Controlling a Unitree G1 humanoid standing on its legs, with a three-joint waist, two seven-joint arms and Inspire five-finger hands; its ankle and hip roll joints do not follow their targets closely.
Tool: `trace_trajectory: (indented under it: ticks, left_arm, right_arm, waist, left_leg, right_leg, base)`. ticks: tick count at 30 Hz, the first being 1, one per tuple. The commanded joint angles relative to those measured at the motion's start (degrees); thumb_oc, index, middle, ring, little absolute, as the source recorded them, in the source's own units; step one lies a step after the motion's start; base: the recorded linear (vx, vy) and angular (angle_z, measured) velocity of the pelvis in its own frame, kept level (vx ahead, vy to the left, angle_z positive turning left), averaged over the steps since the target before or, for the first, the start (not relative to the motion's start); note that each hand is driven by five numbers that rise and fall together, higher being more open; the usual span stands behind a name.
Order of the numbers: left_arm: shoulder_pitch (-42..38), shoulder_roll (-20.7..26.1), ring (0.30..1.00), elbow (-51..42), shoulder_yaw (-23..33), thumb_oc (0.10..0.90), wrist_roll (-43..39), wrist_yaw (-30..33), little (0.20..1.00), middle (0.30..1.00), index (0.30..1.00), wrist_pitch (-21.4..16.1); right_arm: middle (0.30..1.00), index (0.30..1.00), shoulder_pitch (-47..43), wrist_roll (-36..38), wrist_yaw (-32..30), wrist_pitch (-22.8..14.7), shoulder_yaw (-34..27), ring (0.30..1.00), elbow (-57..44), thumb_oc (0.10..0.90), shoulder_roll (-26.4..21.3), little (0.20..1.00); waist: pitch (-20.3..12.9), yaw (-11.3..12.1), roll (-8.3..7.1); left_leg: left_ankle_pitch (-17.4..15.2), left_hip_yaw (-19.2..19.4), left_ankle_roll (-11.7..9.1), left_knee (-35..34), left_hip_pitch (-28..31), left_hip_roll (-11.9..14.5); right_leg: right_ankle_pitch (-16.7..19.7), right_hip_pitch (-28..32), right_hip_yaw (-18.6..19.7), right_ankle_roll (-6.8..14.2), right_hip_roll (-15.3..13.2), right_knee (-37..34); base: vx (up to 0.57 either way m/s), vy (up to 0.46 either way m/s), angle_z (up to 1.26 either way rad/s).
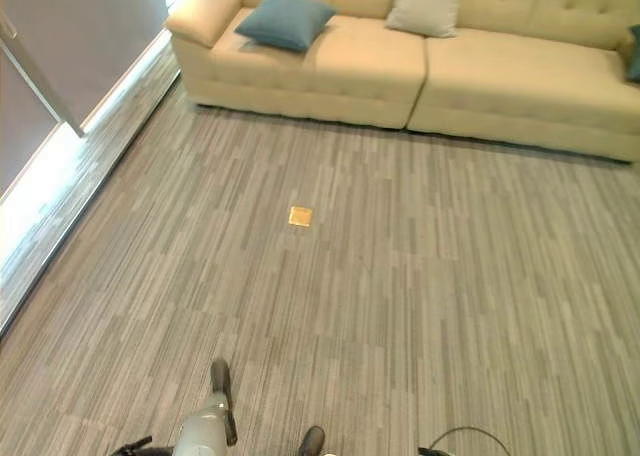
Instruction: Pick up all the scattered cushions and arrange them neatly on the sofa.
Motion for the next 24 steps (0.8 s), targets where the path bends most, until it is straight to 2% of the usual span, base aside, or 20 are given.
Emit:
trace_trajectory:
  ticks: [1,2,3,4,5,6,8,9,10,11,12,13,15,17,19,20,21,22,23,24]
  left_arm:
    - [-0.6,5.2,0.9,-1.5,-1.2,0.8,2.9,1.7,0.9,0.9,0.9,-1.2]
    - [-1.3,5.7,0.9,-2.1,-1.9,0.8,3.7,1.6,0.9,0.9,0.9,-1.3]
    - [-1.8,5.8,0.9,-3.2,-2.5,0.8,3.8,1.8,0.9,0.9,0.9,-1.4]
    - [-2.6,6.2,0.9,-4.6,-3.0,0.8,3.3,1.8,0.9,0.9,0.9,-1.5]
    - [-2.5,6.2,0.9,-4.6,-3.0,0.8,3.3,1.8,0.9,0.9,0.9,-1.5]
    - [-3.2,6.8,0.9,-4.9,-2.6,0.8,2.3,2.1,0.9,0.9,0.9,-1.6]
    - [-4.4,7.7,0.9,-5.2,-2.1,0.8,-0.1,2.1,0.9,0.9,0.9,-2.1]
    - [-5.1,7.8,0.9,-5.6,-2.5,0.8,-0.6,2.1,0.9,0.9,0.9,-2.2]
    - [-5.9,7.7,0.9,-7.0,-4.1,0.8,0.2,2.2,0.9,0.9,0.9,-2.4]
    - [-5.9,7.7,0.9,-7.0,-4.1,0.8,0.2,2.2,0.9,0.9,0.9,-2.4]
    - [-6.3,7.7,0.9,-7.2,-5.0,0.8,1.0,2.6,0.9,0.9,0.9,-2.7]
    - [-6.7,7.6,0.9,-7.5,-5.4,0.8,1.7,2.7,0.9,0.9,0.9,-2.8]
    - [-8.0,7.3,0.9,-7.6,-5.9,0.8,3.0,2.8,0.9,0.9,0.9,-3.2]
    - [-8.1,7.0,0.9,-7.3,-6.2,0.8,4.2,2.9,0.9,0.9,0.9,-3.4]
    - [-6.9,6.1,0.9,-6.5,-6.1,0.8,5.2,2.4,0.9,0.9,0.9,-3.3]
    - [-6.1,5.6,0.9,-6.1,-6.1,0.8,5.6,2.1,0.9,0.9,0.9,-3.1]
    - [-5.2,5.0,0.9,-5.3,-6.2,0.8,6.3,2.1,0.9,0.9,0.9,-2.9]
    - [-4.6,4.5,0.9,-5.0,-6.6,0.8,7.2,1.7,0.9,0.9,0.9,-2.6]
    - [-4.2,4.1,0.9,-5.4,-6.3,0.8,6.3,1.6,0.9,0.9,0.9,-2.4]
    - [-3.9,3.9,0.9,-5.9,-5.7,0.8,5.4,1.6,0.9,0.9,0.9,-2.1]
  right_arm:
    - [0.9,0.9,2.3,-1.0,-1.1,-0.3,-0.7,0.9,-4.1,0.8,-1.5,0.9]
    - [0.9,0.9,2.2,-1.0,-1.0,-0.4,-0.4,0.9,-4.7,0.8,-1.4,0.9]
    - [0.9,0.9,2.3,-0.9,-1.1,-0.3,0.0,0.9,-5.1,0.8,-0.7,0.9]
    - [0.9,0.9,2.1,-0.7,-1.1,-0.4,0.2,0.9,-6.0,0.8,-0.5,0.9]
    - [0.9,0.9,2.1,-0.7,-1.1,-0.4,0.2,0.9,-6.0,0.8,-0.5,0.9]
    - [0.9,0.9,1.8,-0.5,-1.2,-0.5,0.0,0.9,-6.2,0.8,-0.7,0.9]
    - [0.9,0.9,1.8,0.0,-1.0,-0.8,-0.1,0.9,-6.1,0.8,-0.8,0.9]
    - [0.9,0.9,1.8,-0.1,-0.9,-0.8,0.1,0.9,-5.9,0.8,-0.6,0.9]
    - [0.9,0.9,2.2,-1.0,-0.8,-0.7,0.7,0.9,-5.7,0.8,-0.5,0.9]
    - [0.9,0.9,2.2,-1.0,-0.8,-0.7,0.7,0.9,-5.7,0.8,-0.6,0.9]
    - [0.9,0.9,2.6,-1.3,-0.8,-0.6,0.9,0.9,-5.5,0.8,-0.7,0.9]
    - [0.9,0.9,2.9,-1.5,-0.6,-0.4,0.8,0.9,-5.5,0.8,-0.9,0.9]
    - [0.9,0.9,3.4,-1.9,0.1,0.1,0.6,0.9,-4.8,0.8,-1.1,0.9]
    - [0.9,0.9,4.3,-3.1,0.7,0.9,0.2,0.9,-4.1,0.8,-0.9,0.9]
    - [0.9,0.9,5.8,-3.9,1.2,1.4,-0.7,0.9,-3.0,0.8,-1.0,0.9]
    - [0.9,0.9,6.6,-3.8,1.2,1.4,-1.2,0.9,-2.4,0.8,-0.8,0.9]
    - [0.9,0.9,7.0,-3.8,1.7,1.7,-1.4,0.9,-1.5,0.8,-1.3,0.9]
    - [0.9,0.9,6.9,-3.4,1.8,2.0,-2.1,0.9,-1.4,0.8,-1.7,0.9]
    - [0.9,0.9,6.3,-2.1,1.1,1.8,-3.0,0.9,-1.1,0.8,-2.2,0.9]
    - [0.9,0.9,5.8,-1.6,0.8,1.6,-2.7,0.9,-1.2,0.8,-2.6,0.9]
  waist:
    - [-1.8,2.5,-6.05]
    - [-1.6,1.8,-6.01]
    - [-1.5,1.2,-5.94]
    - [-1.4,0.0,-5.1]
    - [-1.3,0.0,-5.18]
    - [-1.1,-1.2,-4.28]
    - [-0.9,-4.3,-2.4]
    - [-0.8,-5.9,-1.75]
    - [-0.2,-8.4,-0.53]
    - [-0.3,-8.6,-0.36]
    - [0.1,-9.9,-0.2]
    - [0.3,-11.0,-0.02]
    - [0.6,-13.6,0.42]
    - [0.4,-15.4,1.17]
    - [-0.2,-17.2,2.03]
    - [-0.7,-17.6,2.1]
    - [-1.2,-19.0,2.87]
    - [-1.4,-19.3,3.0]
    - [-0.8,-18.5,3.13]
    - [-0.3,-17.8,2.45]
  left_leg:
    - [0.1,1.0,6.4,11.1,-3.5,-5.1]
    - [-2.1,1.3,8.0,11.7,-2.0,-6.1]
    - [-3.8,1.3,9.3,12.0,-0.7,-7.1]
    - [-5.6,0.8,10.8,11.6,1.8,-8.4]
    - [-5.7,0.9,10.9,11.6,1.8,-8.4]
    - [-6.9,0.2,11.8,9.9,5.3,-9.5]
    - [-9.4,-2.2,12.5,6.3,12.2,-11.4]
    - [-10.5,-3.2,12.4,5.0,15.2,-12.2]
    - [-12.7,-5.3,11.8,2.3,20.7,-13.2]
    - [-12.5,-5.5,11.8,2.1,20.7,-13.0]
    - [-14.0,-6.7,11.4,0.9,23.6,-13.7]
    - [-15.1,-7.6,10.6,-0.4,26.0,-13.7]
    - [-18.0,-9.8,8.5,-2.1,31.3,-13.2]
    - [-20.5,-10.6,6.7,-2.7,35.8,-11.8]
    - [-21.4,-12.1,5.5,-1.4,40.0,-10.4]
    - [-21.4,-13.3,5.1,0.4,41.1,-10.1]
    - [-19.5,-15.0,4.0,4.9,42.2,-8.6]
    - [-15.6,-14.9,2.9,10.9,40.1,-7.6]
    - [-7.4,-14.2,1.2,22.8,34.6,-5.7]
    - [-2.1,-13.3,1.4,33.5,29.2,-4.3]
  right_leg:
    - [1.4,7.3,0.5,10.7,-13.6,17.2]
    - [5.3,4.9,1.5,10.9,-15.8,24.1]
    - [9.4,2.9,3.3,10.4,-16.6,30.3]
    - [11.9,0.1,5.5,10.1,-16.4,35.9]
    - [11.8,0.0,5.6,10.1,-16.6,36.1]
    - [11.9,-3.3,7.1,9.8,-15.4,41.0]
    - [7.5,-9.9,6.7,8.6,-13.1,42.2]
    - [5.9,-12.9,5.5,8.1,-13.0,40.3]
    - [3.5,-17.9,3.7,7.1,-13.7,34.5]
    - [3.8,-17.7,3.4,7.0,-13.5,34.1]
    - [4.3,-20.3,3.6,7.0,-14.2,29.1]
    - [5.9,-21.4,3.7,7.5,-14.8,22.7]
    - [10.4,-24.2,4.3,9.9,-16.1,9.1]
    - [12.5,-27.2,3.2,11.6,-18.1,3.4]
    - [13.8,-28.5,3.5,12.2,-18.4,4.2]
    - [14.7,-28.3,4.7,12.1,-18.2,6.1]
    - [15.3,-28.6,7.1,11.7,-17.6,9.1]
    - [14.6,-27.8,9.1,10.4,-16.4,11.1]
    - [13.3,-26.2,9.8,8.2,-15.3,12.5]
    - [11.5,-24.1,9.7,5.8,-14.1,13.2]
  base:
    - [0.74,0.405,-0.26]
    - [0.55,0.367,-0.1]
    - [0.58,0.369,0.12]
    - [0.42,0.262,0.41]
    - [0.44,0.259,0.65]
    - [0.49,0.23,0.67]
    - [0.74,0.268,0.63]
    - [0.94,0.183,0.69]
    - [0.68,0.1,0.68]
    - [0.71,0.036,0.58]
    - [0.48,-0.061,0.65]
    - [0.8,-0.125,0.6]
    - [0.87,-0.202,0.66]
    - [0.87,-0.205,0.7]
    - [0.83,-0.21,0.77]
    - [0.77,-0.261,0.79]
    - [0.77,-0.322,0.82]
    - [0.72,-0.38,0.95]
    - [0.62,-0.424,0.92]
    - [0.37,-0.3,0.57]
